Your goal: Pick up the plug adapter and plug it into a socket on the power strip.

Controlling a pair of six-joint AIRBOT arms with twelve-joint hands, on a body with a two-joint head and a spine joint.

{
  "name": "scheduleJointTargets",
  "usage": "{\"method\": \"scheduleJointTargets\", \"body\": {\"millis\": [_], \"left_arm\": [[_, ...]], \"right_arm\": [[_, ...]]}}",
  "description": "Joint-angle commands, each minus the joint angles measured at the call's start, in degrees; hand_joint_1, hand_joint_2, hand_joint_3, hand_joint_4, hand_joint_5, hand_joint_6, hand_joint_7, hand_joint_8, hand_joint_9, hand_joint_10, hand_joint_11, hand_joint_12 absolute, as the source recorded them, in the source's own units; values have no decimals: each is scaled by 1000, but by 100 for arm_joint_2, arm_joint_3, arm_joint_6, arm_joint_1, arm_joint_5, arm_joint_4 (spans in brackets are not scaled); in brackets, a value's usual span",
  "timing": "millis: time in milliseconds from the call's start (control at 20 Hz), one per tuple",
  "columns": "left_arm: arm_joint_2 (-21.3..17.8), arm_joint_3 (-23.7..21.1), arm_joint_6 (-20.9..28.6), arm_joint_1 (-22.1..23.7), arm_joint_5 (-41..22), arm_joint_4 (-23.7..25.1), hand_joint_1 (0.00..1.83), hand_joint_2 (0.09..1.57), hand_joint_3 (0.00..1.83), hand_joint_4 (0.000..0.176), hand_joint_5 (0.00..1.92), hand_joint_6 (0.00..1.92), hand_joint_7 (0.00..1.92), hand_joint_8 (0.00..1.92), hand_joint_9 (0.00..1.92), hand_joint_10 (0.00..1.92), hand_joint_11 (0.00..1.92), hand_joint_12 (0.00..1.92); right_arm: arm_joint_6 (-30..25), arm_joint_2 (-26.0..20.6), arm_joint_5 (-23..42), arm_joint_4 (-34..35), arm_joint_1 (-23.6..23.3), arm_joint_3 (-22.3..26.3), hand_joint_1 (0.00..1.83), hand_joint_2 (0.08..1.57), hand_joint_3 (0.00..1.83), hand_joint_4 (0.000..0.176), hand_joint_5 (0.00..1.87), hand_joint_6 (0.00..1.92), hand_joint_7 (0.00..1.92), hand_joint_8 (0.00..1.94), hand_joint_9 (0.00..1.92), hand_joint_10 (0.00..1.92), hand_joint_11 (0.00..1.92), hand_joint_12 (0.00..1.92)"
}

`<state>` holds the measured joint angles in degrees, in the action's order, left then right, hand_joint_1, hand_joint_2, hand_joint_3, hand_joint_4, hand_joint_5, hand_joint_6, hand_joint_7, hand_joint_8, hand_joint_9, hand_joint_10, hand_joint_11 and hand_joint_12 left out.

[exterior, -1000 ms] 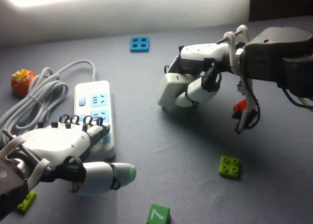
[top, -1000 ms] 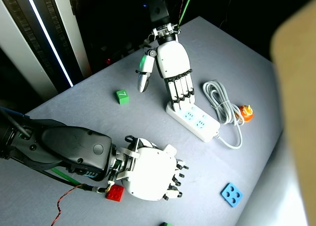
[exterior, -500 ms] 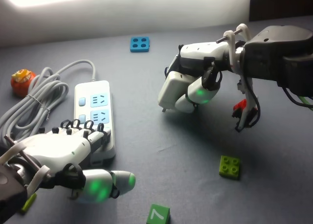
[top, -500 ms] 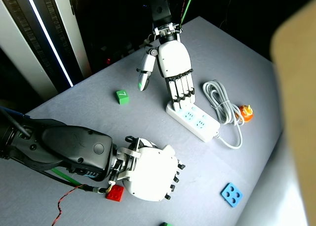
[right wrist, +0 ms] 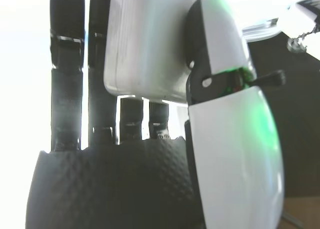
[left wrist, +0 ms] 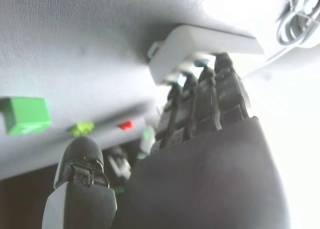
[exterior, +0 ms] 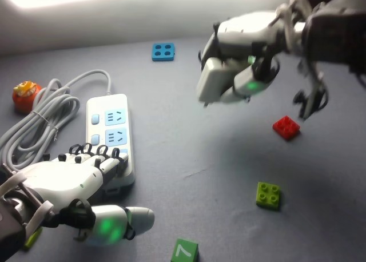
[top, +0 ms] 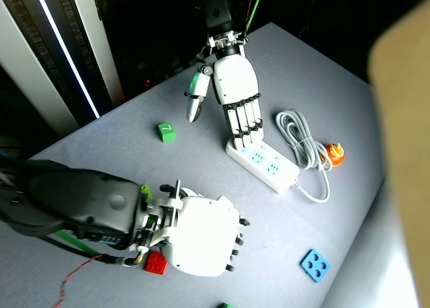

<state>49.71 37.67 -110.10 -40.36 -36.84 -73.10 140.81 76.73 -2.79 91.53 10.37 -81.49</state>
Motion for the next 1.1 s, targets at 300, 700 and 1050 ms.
{"method": "scheduleJointTargets", "body": {"millis": [300, 700, 1050], "left_arm": [[-38, -61, 21, -127, 109, 38, 0, 1151, 0, 0, 0, 0, 20, 4, 24, 2, 16, 9], [-31, 1, -2, -168, 337, 38, 0, 1148, 0, 0, 2, 0, 20, 1, 19, 0, 11, 12], [-9, -7, -1, -109, 378, 38, 0, 1151, 0, 0, 2, 1, 14, 5, 16, 6, 13, 6]], "right_arm": [[1444, -873, -726, 62, -834, 689, 1235, 1086, 1, 8, 976, 991, 1127, 750, 1237, 1, 914, 705], [2467, -1613, -753, 59, -1129, 1410, 1234, 1087, 0, 7, 971, 999, 1127, 748, 1226, 1, 910, 727], [2972, -1400, 166, 57, -1115, 1849, 1247, 1065, 0, 0, 1008, 936, 1202, 620, 1268, 6, 983, 690]]}}
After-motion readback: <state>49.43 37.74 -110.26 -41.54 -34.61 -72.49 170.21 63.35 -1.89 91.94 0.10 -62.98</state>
